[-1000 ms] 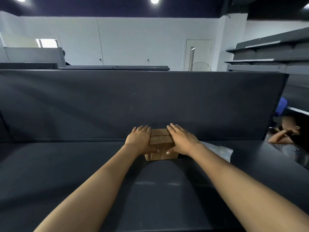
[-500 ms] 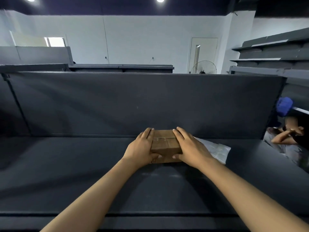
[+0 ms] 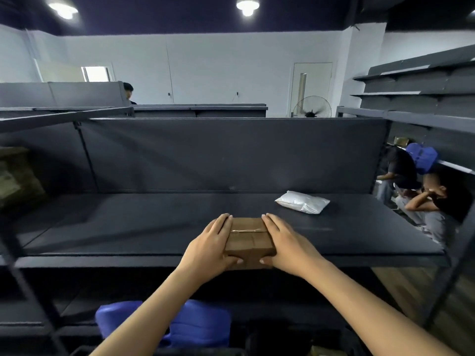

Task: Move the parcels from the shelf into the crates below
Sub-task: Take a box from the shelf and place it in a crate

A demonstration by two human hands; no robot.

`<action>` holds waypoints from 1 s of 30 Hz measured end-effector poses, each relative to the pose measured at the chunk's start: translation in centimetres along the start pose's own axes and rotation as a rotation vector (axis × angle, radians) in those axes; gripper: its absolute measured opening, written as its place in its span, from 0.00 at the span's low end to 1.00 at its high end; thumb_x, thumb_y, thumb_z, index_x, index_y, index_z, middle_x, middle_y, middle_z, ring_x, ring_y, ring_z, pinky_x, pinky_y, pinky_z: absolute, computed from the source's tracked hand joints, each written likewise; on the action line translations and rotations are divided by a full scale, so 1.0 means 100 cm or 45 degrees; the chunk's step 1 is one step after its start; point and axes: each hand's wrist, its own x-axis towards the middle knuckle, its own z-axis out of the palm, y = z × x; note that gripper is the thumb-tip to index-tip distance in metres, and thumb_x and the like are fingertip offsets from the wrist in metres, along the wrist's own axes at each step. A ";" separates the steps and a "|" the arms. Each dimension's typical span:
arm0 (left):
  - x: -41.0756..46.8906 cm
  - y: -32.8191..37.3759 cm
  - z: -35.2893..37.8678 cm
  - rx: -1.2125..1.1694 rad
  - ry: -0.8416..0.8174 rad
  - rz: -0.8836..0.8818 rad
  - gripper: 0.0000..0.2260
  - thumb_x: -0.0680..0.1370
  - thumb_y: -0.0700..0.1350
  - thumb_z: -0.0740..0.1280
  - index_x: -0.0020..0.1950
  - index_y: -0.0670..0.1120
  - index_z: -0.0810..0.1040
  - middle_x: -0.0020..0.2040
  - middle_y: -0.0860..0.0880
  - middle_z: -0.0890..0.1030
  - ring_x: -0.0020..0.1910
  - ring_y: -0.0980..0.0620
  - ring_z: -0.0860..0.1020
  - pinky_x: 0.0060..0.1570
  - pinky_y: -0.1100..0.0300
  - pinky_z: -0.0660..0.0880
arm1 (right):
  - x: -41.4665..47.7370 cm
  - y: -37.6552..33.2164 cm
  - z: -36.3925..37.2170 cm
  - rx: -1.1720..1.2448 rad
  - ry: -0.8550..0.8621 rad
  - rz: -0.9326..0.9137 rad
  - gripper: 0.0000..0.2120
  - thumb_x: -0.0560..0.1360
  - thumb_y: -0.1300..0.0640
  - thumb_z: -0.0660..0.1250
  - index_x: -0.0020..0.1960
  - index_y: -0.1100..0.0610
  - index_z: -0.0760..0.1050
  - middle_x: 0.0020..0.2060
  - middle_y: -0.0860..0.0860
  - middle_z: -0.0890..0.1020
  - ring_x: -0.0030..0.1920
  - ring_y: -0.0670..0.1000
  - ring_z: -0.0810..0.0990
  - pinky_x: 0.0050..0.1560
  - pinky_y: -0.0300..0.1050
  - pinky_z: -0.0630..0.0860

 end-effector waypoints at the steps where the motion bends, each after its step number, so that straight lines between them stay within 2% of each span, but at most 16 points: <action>1: -0.016 0.001 -0.001 -0.013 0.000 0.002 0.44 0.73 0.61 0.68 0.80 0.50 0.48 0.79 0.58 0.48 0.77 0.57 0.51 0.64 0.60 0.69 | -0.014 -0.008 0.002 0.016 -0.003 0.008 0.50 0.70 0.44 0.72 0.79 0.53 0.42 0.77 0.47 0.47 0.77 0.47 0.50 0.71 0.45 0.64; 7: -0.110 0.003 0.007 -0.158 0.005 0.004 0.45 0.70 0.59 0.72 0.79 0.52 0.50 0.78 0.61 0.48 0.77 0.58 0.53 0.67 0.62 0.66 | -0.098 -0.057 0.022 0.049 0.033 0.015 0.50 0.69 0.44 0.73 0.79 0.55 0.46 0.76 0.47 0.51 0.76 0.46 0.52 0.69 0.42 0.65; 9: -0.142 0.000 0.014 -0.317 0.040 0.016 0.46 0.69 0.56 0.75 0.79 0.50 0.53 0.75 0.64 0.48 0.76 0.57 0.55 0.71 0.64 0.61 | -0.128 -0.073 0.032 0.088 0.071 0.024 0.49 0.69 0.44 0.73 0.79 0.55 0.47 0.76 0.46 0.52 0.76 0.45 0.52 0.70 0.39 0.63; 11: -0.173 0.000 0.020 -0.569 0.094 -0.039 0.47 0.67 0.56 0.77 0.78 0.50 0.55 0.74 0.63 0.52 0.75 0.59 0.56 0.72 0.66 0.56 | -0.156 -0.088 0.043 0.033 0.176 -0.020 0.49 0.67 0.46 0.75 0.78 0.57 0.51 0.75 0.49 0.56 0.75 0.47 0.57 0.70 0.41 0.67; 13: -0.204 -0.001 0.026 -0.913 0.057 -0.290 0.46 0.66 0.62 0.75 0.77 0.52 0.58 0.74 0.60 0.60 0.73 0.60 0.60 0.74 0.60 0.59 | -0.180 -0.101 0.053 -0.048 0.323 -0.084 0.48 0.63 0.53 0.80 0.75 0.61 0.59 0.71 0.52 0.63 0.71 0.50 0.66 0.65 0.43 0.72; 14: -0.217 0.002 0.026 -1.127 0.021 -0.475 0.42 0.66 0.67 0.72 0.75 0.53 0.62 0.72 0.57 0.66 0.71 0.58 0.66 0.72 0.54 0.64 | -0.190 -0.107 0.056 -0.097 0.380 -0.115 0.46 0.61 0.58 0.80 0.74 0.62 0.62 0.70 0.54 0.65 0.69 0.51 0.69 0.65 0.42 0.72; 15: -0.227 0.005 0.026 -1.354 -0.026 -0.657 0.38 0.67 0.71 0.68 0.71 0.53 0.69 0.68 0.53 0.74 0.66 0.54 0.73 0.68 0.51 0.70 | -0.199 -0.112 0.058 -0.157 0.438 -0.154 0.44 0.61 0.63 0.79 0.72 0.63 0.64 0.69 0.55 0.67 0.69 0.51 0.69 0.65 0.41 0.71; 17: -0.242 0.013 0.018 -1.732 -0.131 -0.959 0.27 0.74 0.69 0.59 0.59 0.50 0.79 0.53 0.48 0.84 0.54 0.49 0.80 0.52 0.52 0.76 | -0.213 -0.121 0.058 -0.253 0.563 -0.257 0.40 0.62 0.66 0.77 0.71 0.65 0.65 0.68 0.58 0.68 0.69 0.53 0.69 0.66 0.44 0.71; 19: -0.247 0.015 0.009 -2.034 -0.272 -1.180 0.26 0.77 0.66 0.57 0.54 0.46 0.81 0.45 0.45 0.85 0.48 0.46 0.81 0.43 0.54 0.76 | -0.225 -0.131 0.057 -0.278 0.620 -0.339 0.39 0.64 0.69 0.74 0.72 0.66 0.62 0.68 0.60 0.68 0.70 0.55 0.67 0.67 0.47 0.69; 21: -0.250 0.014 0.006 -2.208 -0.293 -1.244 0.28 0.75 0.66 0.61 0.57 0.43 0.81 0.48 0.42 0.85 0.49 0.43 0.82 0.43 0.53 0.78 | -0.234 -0.137 0.056 -0.343 0.650 -0.391 0.38 0.66 0.70 0.70 0.73 0.66 0.60 0.69 0.62 0.66 0.71 0.57 0.65 0.69 0.50 0.67; 23: -0.253 0.019 0.004 -2.210 -0.190 -1.268 0.27 0.73 0.63 0.66 0.62 0.44 0.78 0.53 0.40 0.84 0.52 0.42 0.82 0.44 0.51 0.80 | -0.240 -0.138 0.055 -0.293 0.639 -0.400 0.39 0.66 0.70 0.71 0.73 0.65 0.58 0.70 0.61 0.65 0.72 0.57 0.64 0.69 0.50 0.66; 25: -0.254 0.025 0.000 -2.188 -0.064 -1.248 0.22 0.75 0.58 0.67 0.63 0.45 0.77 0.54 0.41 0.83 0.51 0.43 0.83 0.42 0.51 0.80 | -0.242 -0.136 0.054 -0.191 0.564 -0.391 0.40 0.66 0.66 0.74 0.74 0.63 0.58 0.71 0.60 0.63 0.73 0.57 0.63 0.67 0.50 0.71; 27: -0.257 0.033 -0.009 -2.155 0.047 -1.193 0.17 0.78 0.53 0.64 0.60 0.44 0.77 0.51 0.42 0.83 0.48 0.44 0.82 0.40 0.53 0.79 | -0.246 -0.135 0.050 -0.085 0.449 -0.323 0.42 0.69 0.49 0.72 0.76 0.60 0.55 0.74 0.56 0.59 0.73 0.54 0.62 0.65 0.50 0.73; 29: -0.259 0.041 -0.016 -2.060 0.144 -1.138 0.15 0.79 0.52 0.63 0.58 0.44 0.77 0.50 0.43 0.83 0.46 0.46 0.81 0.39 0.55 0.77 | -0.250 -0.137 0.045 0.208 0.295 -0.149 0.47 0.69 0.33 0.63 0.78 0.52 0.48 0.77 0.48 0.51 0.75 0.45 0.54 0.69 0.42 0.65; 30: -0.261 0.045 -0.019 -2.002 0.191 -1.112 0.14 0.79 0.52 0.62 0.57 0.44 0.78 0.50 0.43 0.82 0.46 0.46 0.80 0.41 0.54 0.77 | -0.252 -0.140 0.042 0.451 0.220 -0.032 0.48 0.67 0.30 0.62 0.78 0.49 0.45 0.77 0.43 0.48 0.75 0.42 0.51 0.69 0.39 0.61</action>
